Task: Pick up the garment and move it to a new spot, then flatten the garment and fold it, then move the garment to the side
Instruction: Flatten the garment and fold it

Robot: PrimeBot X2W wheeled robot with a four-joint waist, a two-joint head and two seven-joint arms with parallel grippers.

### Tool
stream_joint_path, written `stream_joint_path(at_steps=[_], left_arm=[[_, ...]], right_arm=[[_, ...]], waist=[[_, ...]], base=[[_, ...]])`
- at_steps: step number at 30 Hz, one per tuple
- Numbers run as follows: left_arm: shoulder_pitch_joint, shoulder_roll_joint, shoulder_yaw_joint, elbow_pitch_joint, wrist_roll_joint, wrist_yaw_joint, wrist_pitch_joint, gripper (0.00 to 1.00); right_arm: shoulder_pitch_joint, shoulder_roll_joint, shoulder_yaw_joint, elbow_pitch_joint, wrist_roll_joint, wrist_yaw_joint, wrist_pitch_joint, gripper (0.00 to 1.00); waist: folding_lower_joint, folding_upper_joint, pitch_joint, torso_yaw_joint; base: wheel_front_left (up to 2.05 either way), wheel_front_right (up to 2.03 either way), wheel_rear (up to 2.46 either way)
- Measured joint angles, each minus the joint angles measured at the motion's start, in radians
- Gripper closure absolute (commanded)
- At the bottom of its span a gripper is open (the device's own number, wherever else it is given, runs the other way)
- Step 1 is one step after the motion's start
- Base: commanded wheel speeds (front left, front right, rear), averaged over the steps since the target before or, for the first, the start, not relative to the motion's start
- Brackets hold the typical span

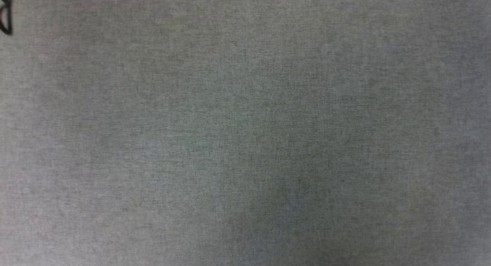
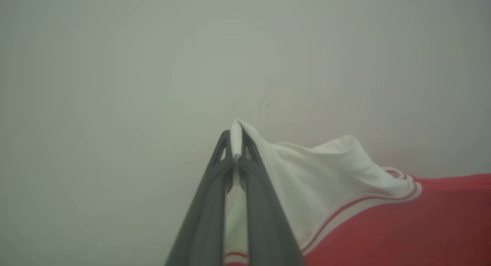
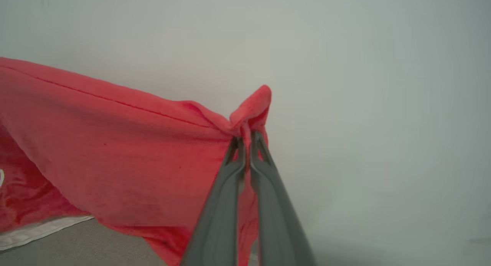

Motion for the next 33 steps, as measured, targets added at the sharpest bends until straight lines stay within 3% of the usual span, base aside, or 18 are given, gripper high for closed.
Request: stream_joint_path(at_steps=[9,21,27,33], left_arm=[[0.161,-0.026,-0.027,0.042,-0.064,-0.035,-0.011,1.0],[0.671,0.069,-0.064,-0.166,-0.18,-0.037,-0.019,1.0],[0.946,0.104,-0.024,-0.347,-0.223,0.022,-0.019,1.0],[1.228,0.14,0.007,-0.591,-0.263,0.137,-0.002,1.0]], right_arm=[[0.132,0.006,0.121,0.072,0.086,0.0,-0.033,1.0],[0.535,-0.07,0.284,-0.08,0.304,0.0,-0.068,1.0],[0.744,-0.128,0.302,-0.209,0.357,0.0,-0.039,1.0],[0.966,-0.175,0.245,-0.361,0.36,0.0,0.018,1.0]], waist=[[-0.0001,0.0,-0.054,0.02],[-0.0002,0.0,-0.226,0.02],[-0.0003,0.0,-0.306,0.019],[-0.0003,0.0,-0.376,0.023]], base=[[0.0,0.0,0.0],[0.0,0.0,0.0],[0.0,0.0,0.0],[0.0,0.0,0.0]])
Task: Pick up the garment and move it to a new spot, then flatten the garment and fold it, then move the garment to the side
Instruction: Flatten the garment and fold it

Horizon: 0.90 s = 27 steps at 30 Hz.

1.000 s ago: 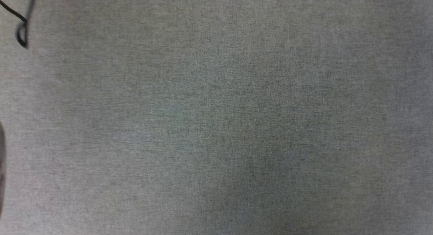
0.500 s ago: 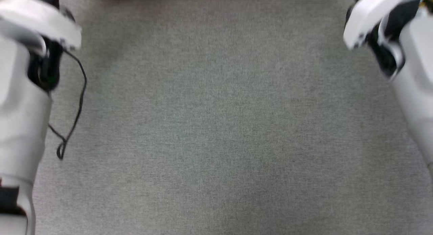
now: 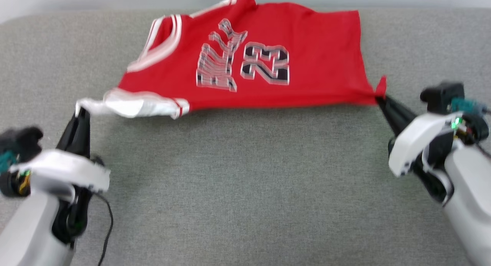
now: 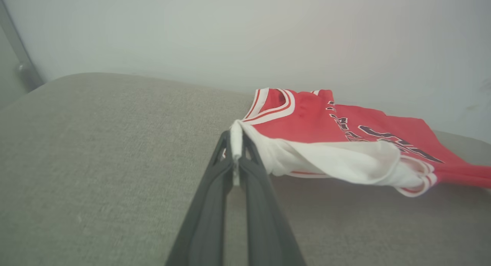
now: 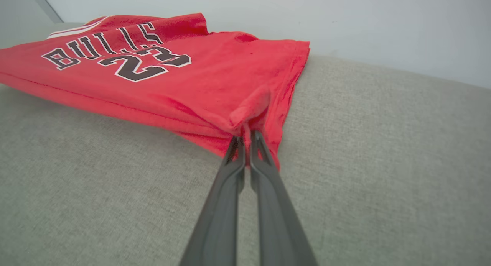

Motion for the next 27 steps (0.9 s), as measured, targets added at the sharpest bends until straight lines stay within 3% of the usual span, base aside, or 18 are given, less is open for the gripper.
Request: stream_joint_path(at_steps=[11,16,21,27], left_arm=[[0.446,0.127,0.133,-0.523,-0.081,0.248,0.08,1.0],[0.552,0.154,0.164,-0.689,-0.086,0.331,0.112,1.0],[0.555,0.161,0.144,-0.737,-0.09,0.339,0.145,1.0],[0.434,0.144,0.088,-0.625,-0.099,0.287,0.188,1.0]], right_arm=[[0.413,0.023,-0.232,-0.436,-0.115,0.0,0.247,1.0],[0.547,0.064,-0.342,-0.658,-0.172,0.0,0.384,1.0],[0.578,0.102,-0.386,-0.753,-0.205,0.0,0.49,1.0],[0.521,0.124,-0.352,-0.695,-0.218,-0.001,0.533,1.0]], waist=[[-0.0002,0.0,-0.09,-0.022],[-0.0001,0.0,-0.101,-0.026],[-0.0001,0.0,-0.1,-0.027],[0.0,0.0,-0.075,-0.036]], base=[[0.0,0.0,0.0],[0.0,0.0,0.0],[0.0,0.0,0.0],[0.0,0.0,0.0]])
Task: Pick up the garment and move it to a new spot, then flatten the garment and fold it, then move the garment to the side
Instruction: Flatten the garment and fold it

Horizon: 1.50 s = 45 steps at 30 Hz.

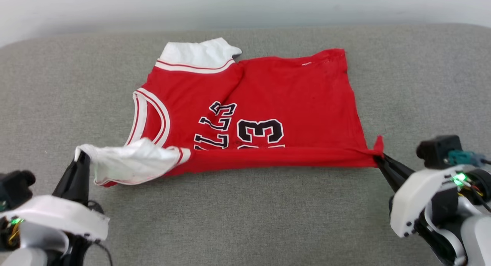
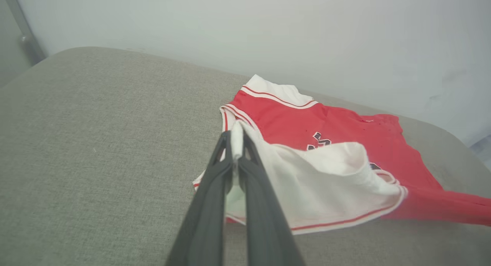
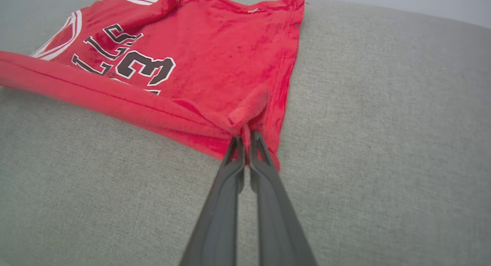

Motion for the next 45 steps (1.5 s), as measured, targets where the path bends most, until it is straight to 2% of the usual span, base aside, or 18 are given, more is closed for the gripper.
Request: stream_joint_path(at_steps=[8,18,20,21,22,23,24,25,31,34,39,45], left_arm=[[-0.203,-0.07,-0.066,0.225,-0.002,-0.086,0.015,1.0],[-0.355,-0.127,-0.131,0.473,0.0,-0.18,0.044,1.0],[-0.374,-0.145,-0.142,0.507,-0.01,-0.201,0.053,1.0],[-0.383,-0.154,-0.15,0.528,-0.019,-0.215,0.067,0.99],[-0.389,-0.16,-0.162,0.545,-0.02,-0.227,0.078,0.65],[-0.39,-0.169,-0.164,0.563,-0.03,-0.237,0.079,0.39],[-0.39,-0.175,-0.163,0.577,-0.045,-0.251,0.086,0.06],[-0.392,-0.182,-0.164,0.592,-0.054,-0.262,0.087,0.0],[-0.406,-0.187,-0.163,0.65,-0.064,-0.292,0.081,0.0],[-0.405,-0.169,-0.158,0.658,-0.068,-0.301,0.079,0.0],[-0.405,-0.107,-0.155,0.617,-0.061,-0.311,0.114,0.0],[-0.392,0.011,-0.137,0.501,-0.06,-0.305,0.19,0.0]], right_arm=[[-0.143,0.006,0.074,0.171,0.009,0.0,-0.007,1.0],[-0.302,-0.003,0.164,0.367,0.03,0.0,-0.106,1.0],[-0.32,-0.004,0.176,0.406,0.034,0.0,-0.135,0.93],[-0.326,-0.005,0.182,0.428,0.039,0.0,-0.143,0.76],[-0.329,-0.005,0.19,0.446,0.042,0.0,-0.153,0.53],[-0.33,-0.005,0.194,0.465,0.047,0.0,-0.162,0.0],[-0.331,-0.005,0.2,0.476,0.05,0.0,-0.175,0.0],[-0.333,-0.006,0.204,0.487,0.053,0.0,-0.188,0.0],[-0.319,-0.014,0.207,0.501,0.063,0.0,-0.325,0.0],[-0.299,-0.015,0.199,0.48,0.059,0.0,-0.401,0.0],[-0.261,-0.003,0.155,0.426,0.025,0.0,-0.501,0.0],[-0.219,0.052,0.08,0.323,-0.03,0.0,-0.569,0.0]], waist=[[0.0002,0.0,0.068,-0.004],[0.0003,0.0,0.124,-0.003],[0.0002,0.0,0.129,0.001],[0.0003,0.0,0.13,0.003],[0.0002,0.0,0.131,0.005],[0.0003,0.0,0.13,0.006],[0.0003,0.0,0.13,0.007],[0.0003,0.0,0.129,0.007],[0.0003,0.0,0.108,0.007],[0.0002,0.0,0.087,0.002],[0.0002,0.0,0.05,-0.012],[0.0002,0.0,0.03,-0.049]], base=[[0.0,0.0,0.0],[0.0,0.0,0.0],[0.0,0.0,0.0],[0.0,0.0,0.0],[0.0,0.0,0.0],[0.0,0.0,0.0],[0.0,0.0,0.0],[0.0,0.0,0.0],[0.0,0.0,0.0],[0.0,0.0,0.0],[0.0,0.0,0.0],[0.0,0.0,0.0]])
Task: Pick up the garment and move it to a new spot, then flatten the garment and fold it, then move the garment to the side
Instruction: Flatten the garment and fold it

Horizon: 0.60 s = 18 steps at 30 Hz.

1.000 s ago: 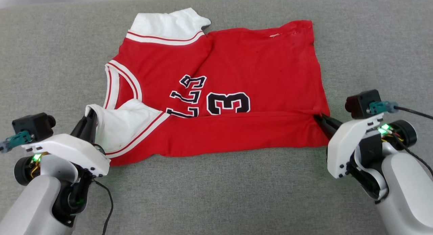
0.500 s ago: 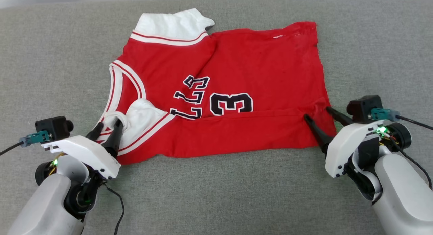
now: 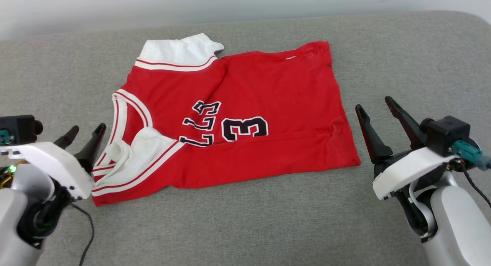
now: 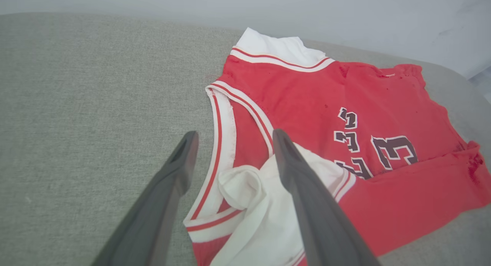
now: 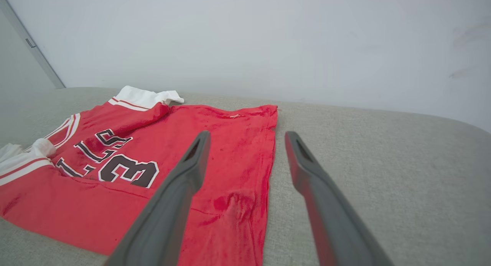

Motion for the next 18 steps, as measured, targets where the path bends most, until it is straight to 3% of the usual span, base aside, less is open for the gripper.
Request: stream_joint_path(at_steps=[7,13,18], left_arm=[[0.113,0.136,0.015,-0.099,-0.065,0.018,0.152,0.0],[0.254,0.19,0.016,-0.142,-0.144,0.076,0.258,0.0],[0.266,0.207,0.01,-0.136,-0.158,0.103,0.301,0.0]], right_arm=[[0.067,0.067,-0.05,-0.105,-0.057,0.0,-0.01,0.0],[0.105,0.095,-0.066,-0.157,-0.071,0.0,-0.017,0.0],[0.104,0.109,-0.067,-0.17,-0.072,0.0,-0.018,0.0]], waist=[[-0.0001,0.0,-0.01,-0.048],[-0.0001,0.0,0.004,-0.084],[-0.0001,0.0,0.038,-0.103]], base=[[0.0,0.0,0.0],[0.0,0.0,0.0],[0.0,0.0,0.0]])
